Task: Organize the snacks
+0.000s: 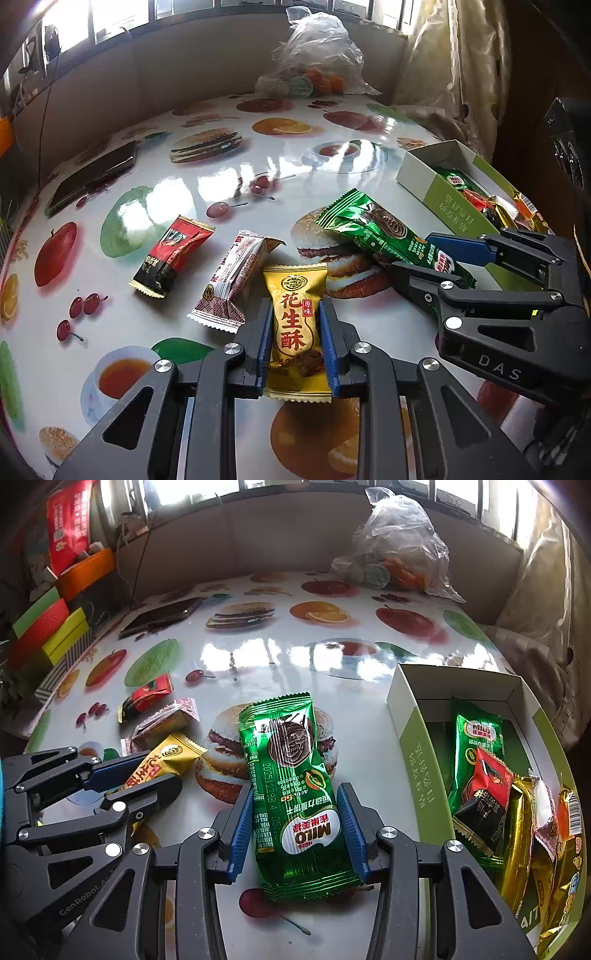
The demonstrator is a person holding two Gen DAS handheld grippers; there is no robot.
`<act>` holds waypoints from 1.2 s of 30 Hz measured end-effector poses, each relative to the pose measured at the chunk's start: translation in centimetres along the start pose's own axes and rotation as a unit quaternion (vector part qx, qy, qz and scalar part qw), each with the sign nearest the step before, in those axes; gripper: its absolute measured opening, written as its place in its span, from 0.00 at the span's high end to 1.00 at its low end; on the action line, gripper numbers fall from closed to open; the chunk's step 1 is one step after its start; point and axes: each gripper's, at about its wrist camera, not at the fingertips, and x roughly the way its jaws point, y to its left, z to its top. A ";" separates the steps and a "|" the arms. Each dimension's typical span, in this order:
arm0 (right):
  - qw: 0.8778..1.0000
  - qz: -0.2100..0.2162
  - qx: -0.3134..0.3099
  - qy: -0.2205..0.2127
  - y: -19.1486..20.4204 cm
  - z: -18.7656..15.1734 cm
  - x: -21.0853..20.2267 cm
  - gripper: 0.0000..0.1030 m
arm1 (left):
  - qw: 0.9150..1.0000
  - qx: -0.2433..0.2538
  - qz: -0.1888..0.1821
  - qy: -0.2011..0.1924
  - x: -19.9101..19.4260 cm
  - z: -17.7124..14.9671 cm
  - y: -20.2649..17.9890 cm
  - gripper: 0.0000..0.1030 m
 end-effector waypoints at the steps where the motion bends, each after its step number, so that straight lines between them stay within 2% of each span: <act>1: 1.000 0.000 0.001 0.000 0.0 0.0 0.0 0.57 | 1.000 0.001 0.000 0.000 0.0 0.0 0.0 0.76; 13: 1.000 0.001 0.001 -0.001 0.0 0.0 -0.1 0.57 | 1.000 -0.017 0.005 -0.004 -0.4 0.0 0.3 0.76; 36: 1.000 0.009 -0.004 -0.013 1.6 -0.8 -2.1 0.57 | 0.998 -0.046 0.018 -0.031 -3.6 -1.1 1.1 0.76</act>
